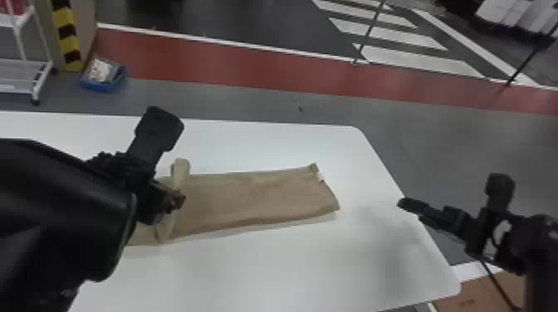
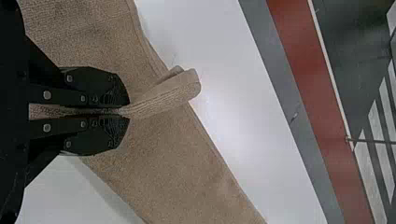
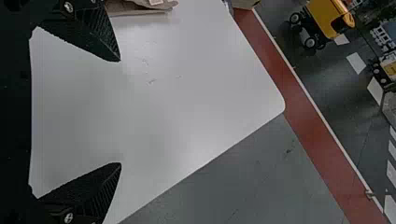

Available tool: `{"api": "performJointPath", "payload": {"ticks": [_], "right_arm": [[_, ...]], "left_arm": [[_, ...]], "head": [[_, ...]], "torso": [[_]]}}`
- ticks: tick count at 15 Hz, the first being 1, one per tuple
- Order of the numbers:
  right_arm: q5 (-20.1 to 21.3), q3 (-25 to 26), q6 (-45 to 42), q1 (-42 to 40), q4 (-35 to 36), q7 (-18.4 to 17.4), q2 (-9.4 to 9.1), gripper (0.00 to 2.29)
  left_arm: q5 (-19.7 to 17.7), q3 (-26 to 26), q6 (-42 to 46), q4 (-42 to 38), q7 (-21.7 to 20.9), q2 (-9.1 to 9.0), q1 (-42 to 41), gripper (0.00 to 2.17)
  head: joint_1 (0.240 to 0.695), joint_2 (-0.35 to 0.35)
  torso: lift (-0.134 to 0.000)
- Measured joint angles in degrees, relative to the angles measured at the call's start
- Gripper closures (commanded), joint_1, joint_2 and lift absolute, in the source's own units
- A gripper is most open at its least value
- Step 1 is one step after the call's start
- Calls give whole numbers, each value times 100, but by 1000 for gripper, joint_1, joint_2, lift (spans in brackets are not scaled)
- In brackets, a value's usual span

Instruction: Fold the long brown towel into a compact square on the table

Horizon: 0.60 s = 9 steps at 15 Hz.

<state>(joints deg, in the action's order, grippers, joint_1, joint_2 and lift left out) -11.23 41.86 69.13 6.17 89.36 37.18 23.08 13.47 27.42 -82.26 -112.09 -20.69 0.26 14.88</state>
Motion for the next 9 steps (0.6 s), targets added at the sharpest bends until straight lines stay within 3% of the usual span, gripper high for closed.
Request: {"api": "performJointPath", "payload": {"ticks": [4, 9], "right_arm": [[-3, -64, -26, 78, -50, -1, 80, 87], [-103, -89, 152, 69, 114, 0, 31, 87]], "left_arm": [[-157, 326, -23, -161, 5, 0, -138, 26], [-337, 450, -32, -374, 59, 0, -296, 29]], "head": [[695, -350], [695, -350]], "torso": [[-123], [-123]]}}
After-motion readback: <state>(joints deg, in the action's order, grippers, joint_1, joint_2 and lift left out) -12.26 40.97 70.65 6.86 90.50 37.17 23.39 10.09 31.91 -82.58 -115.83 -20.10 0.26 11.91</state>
